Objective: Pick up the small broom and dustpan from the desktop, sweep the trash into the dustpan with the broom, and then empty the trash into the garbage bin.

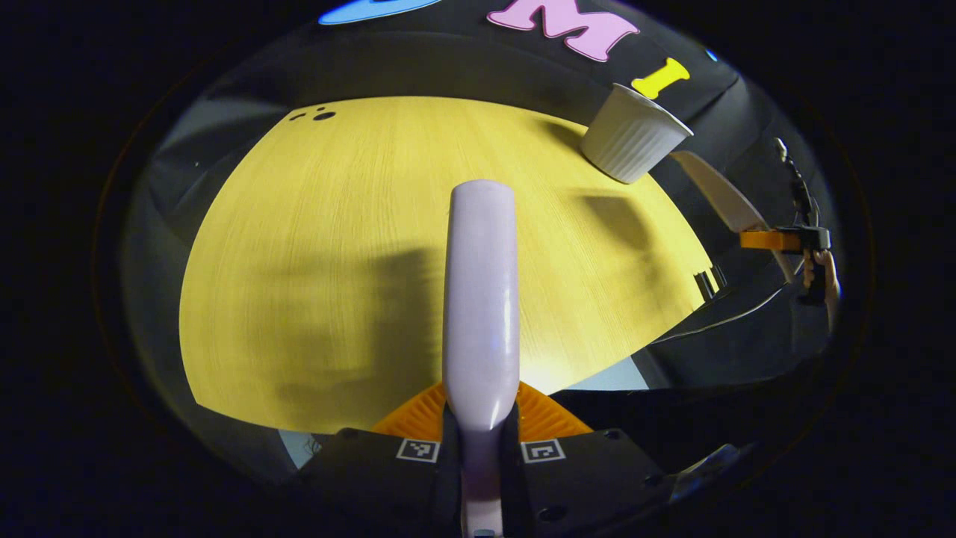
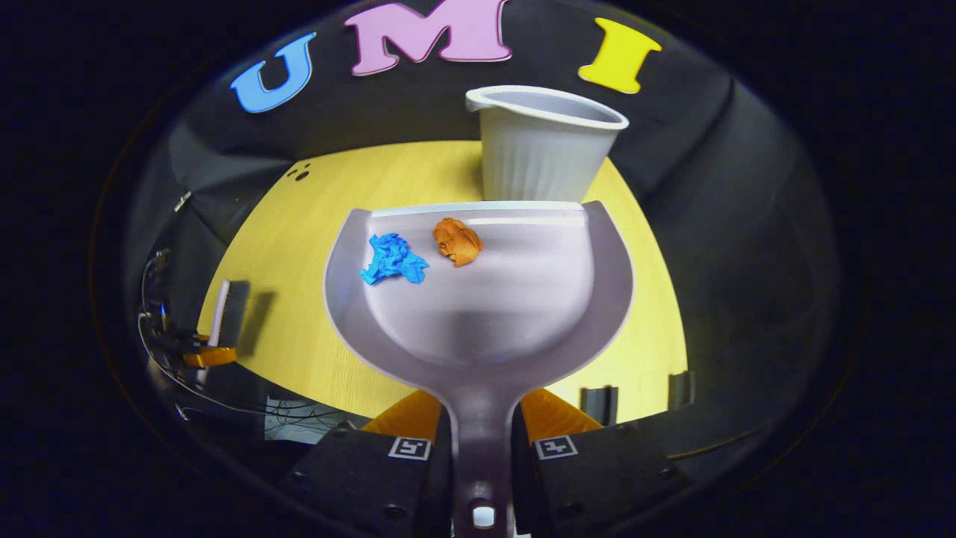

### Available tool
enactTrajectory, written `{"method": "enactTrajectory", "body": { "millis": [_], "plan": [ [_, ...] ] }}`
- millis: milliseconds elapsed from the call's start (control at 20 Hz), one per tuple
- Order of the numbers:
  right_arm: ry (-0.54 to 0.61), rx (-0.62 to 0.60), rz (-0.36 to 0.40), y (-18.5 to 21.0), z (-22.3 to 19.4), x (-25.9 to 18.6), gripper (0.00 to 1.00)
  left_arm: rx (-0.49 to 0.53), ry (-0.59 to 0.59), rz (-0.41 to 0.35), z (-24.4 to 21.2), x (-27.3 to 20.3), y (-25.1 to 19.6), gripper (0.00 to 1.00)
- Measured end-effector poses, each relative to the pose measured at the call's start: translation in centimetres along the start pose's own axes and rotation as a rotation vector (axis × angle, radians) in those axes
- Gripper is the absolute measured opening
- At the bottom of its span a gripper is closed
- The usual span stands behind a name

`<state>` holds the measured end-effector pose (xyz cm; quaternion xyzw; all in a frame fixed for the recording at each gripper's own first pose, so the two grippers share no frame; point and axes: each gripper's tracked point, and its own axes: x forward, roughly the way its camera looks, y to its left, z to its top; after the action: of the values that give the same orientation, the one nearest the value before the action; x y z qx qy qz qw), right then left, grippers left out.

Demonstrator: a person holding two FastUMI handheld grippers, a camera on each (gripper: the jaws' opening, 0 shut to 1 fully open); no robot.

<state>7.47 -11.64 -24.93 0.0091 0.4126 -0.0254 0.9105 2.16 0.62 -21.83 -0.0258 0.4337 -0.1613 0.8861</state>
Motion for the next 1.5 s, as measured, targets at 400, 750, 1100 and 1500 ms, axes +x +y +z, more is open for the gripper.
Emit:
{"method": "enactTrajectory", "body": {
  "millis": [400,750,1100,1500],
  "plan": [
    [-0.044,0.104,-0.018,-1.5,2.2,-1.5,0.35,0.017,-0.008,0.024,-0.1,-1.4,1.3,0.25],
    [-0.08,0.185,0.002,-0.6,5.3,-0.7,0.35,-0.032,-0.014,0.042,0.2,-2.4,1.9,0.25],
    [-0.05,0.191,-0.054,-2.3,6.5,0.7,0.35,-0.118,-0.029,0.087,0.7,-3.4,4.2,0.25],
    [-0.084,-0.032,-0.295,-8.1,7.7,1.6,0.35,-0.16,-0.015,0.127,0.6,-3.3,5.1,0.25]
  ]
}}
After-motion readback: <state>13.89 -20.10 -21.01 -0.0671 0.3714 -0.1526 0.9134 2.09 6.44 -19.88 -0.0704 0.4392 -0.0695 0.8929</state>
